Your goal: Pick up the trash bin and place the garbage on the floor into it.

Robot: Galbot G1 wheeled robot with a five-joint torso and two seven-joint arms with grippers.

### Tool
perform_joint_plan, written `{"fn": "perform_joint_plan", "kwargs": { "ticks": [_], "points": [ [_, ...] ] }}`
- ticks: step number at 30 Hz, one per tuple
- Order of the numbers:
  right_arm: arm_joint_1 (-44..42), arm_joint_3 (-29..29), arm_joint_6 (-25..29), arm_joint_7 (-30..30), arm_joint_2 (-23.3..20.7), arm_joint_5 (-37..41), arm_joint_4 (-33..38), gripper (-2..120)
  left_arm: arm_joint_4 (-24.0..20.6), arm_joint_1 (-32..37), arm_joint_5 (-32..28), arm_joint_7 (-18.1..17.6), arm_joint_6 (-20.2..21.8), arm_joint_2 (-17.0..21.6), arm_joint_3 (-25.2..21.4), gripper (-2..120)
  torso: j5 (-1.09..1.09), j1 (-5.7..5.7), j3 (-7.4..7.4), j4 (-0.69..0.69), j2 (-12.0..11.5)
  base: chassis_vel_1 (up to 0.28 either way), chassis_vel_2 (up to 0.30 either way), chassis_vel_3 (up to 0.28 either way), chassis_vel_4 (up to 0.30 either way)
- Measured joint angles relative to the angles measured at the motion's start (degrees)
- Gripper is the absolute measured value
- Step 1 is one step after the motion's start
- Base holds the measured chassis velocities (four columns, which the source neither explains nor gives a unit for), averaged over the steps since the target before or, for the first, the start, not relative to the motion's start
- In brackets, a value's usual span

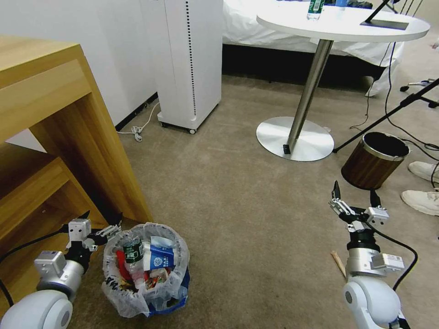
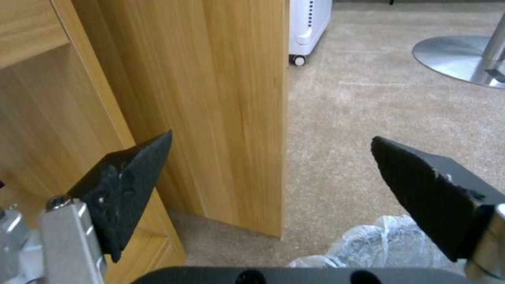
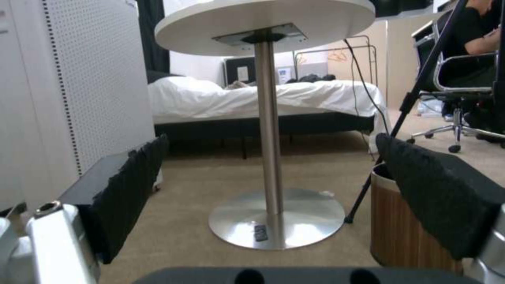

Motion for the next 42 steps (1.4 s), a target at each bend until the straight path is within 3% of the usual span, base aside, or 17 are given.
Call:
{"fn": "perform_joint_plan", "kwargs": {
  "ticks": [42],
  "points": [
    [0.00, 0.00, 0.00, 0.00, -0.01, 0.00, 0.00, 100, 0.00, 0.00, 0.00, 0.00, 0.00, 0.00, 0.00, 100, 0.00, 0.00, 0.00, 0.00, 0.00, 0.000, 0.000, 0.000, 0.000]
  ]
}}
